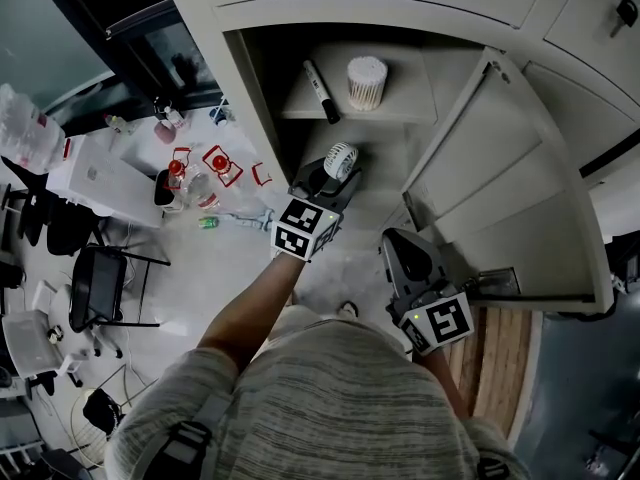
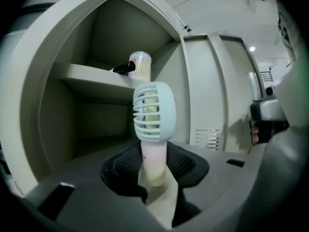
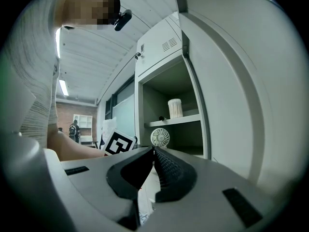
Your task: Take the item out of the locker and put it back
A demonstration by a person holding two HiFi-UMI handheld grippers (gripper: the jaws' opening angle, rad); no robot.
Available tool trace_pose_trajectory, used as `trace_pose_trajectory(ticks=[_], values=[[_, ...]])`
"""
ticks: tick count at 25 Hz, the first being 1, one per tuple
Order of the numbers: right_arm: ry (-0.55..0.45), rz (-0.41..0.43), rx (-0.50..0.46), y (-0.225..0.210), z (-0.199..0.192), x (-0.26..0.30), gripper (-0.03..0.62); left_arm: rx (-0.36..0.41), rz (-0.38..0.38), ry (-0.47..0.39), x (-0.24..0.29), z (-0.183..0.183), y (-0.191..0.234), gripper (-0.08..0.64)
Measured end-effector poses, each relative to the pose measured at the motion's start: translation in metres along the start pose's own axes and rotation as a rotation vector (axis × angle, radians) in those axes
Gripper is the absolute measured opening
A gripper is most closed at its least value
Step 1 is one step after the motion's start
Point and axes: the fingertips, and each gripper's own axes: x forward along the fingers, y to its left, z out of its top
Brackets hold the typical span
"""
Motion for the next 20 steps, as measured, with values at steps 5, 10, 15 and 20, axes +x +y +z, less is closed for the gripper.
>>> trace_pose_trajectory(ticks=[5, 10, 15, 20], values=[[0.004, 0.002, 0.002, -0.002, -0.002, 0.002, 0.026, 0.017, 0.059, 0.034, 0.014, -0.015, 0.015, 0.146], [0.011, 0.002, 0.001, -0.003, -0.003, 0.005, 0.027, 0.014, 0.086, 0.076, 0.022, -0.027, 0.021, 0.146], [0.015, 0.001, 0.001, -0.005, -0.004, 0.006, 0.026, 0.032, 0.114, 0.103, 0.026, -0.034, 0.023, 0.146], [0.020, 0.006, -0.021, -0.007, -0.007, 0.007, 0.026, 0.040, 0.145, 0.116, 0.027, -0.041, 0.027, 0.144]])
